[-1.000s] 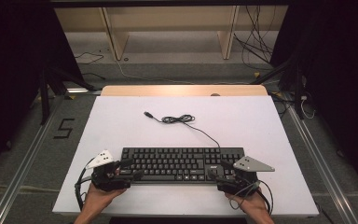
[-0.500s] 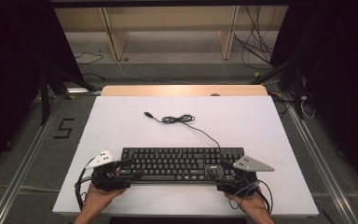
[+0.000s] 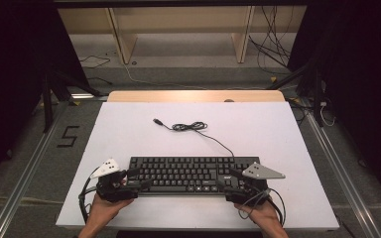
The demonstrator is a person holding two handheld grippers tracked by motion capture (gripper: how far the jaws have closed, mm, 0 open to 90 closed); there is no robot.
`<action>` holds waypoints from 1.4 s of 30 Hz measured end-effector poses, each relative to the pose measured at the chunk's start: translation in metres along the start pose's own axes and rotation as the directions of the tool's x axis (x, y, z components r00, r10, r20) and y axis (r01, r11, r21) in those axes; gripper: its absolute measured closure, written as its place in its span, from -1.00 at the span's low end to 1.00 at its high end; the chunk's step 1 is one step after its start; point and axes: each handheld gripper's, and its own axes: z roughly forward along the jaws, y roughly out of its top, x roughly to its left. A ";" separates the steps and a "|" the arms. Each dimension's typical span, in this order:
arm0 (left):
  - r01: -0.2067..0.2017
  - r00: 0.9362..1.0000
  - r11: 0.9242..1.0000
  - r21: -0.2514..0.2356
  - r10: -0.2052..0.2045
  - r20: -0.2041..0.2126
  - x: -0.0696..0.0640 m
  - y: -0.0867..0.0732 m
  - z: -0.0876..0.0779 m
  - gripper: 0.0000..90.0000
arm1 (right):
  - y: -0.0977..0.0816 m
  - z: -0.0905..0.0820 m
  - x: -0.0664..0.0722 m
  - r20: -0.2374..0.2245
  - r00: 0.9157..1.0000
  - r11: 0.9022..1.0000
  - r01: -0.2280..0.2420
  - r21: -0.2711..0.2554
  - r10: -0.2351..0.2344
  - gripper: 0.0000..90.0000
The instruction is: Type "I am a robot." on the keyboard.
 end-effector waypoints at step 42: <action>0.059 0.986 0.985 0.161 -0.032 -0.161 0.022 -0.007 -0.004 0.63 | 0.036 0.096 0.033 -0.101 0.994 0.989 0.049 0.139 -0.035 0.58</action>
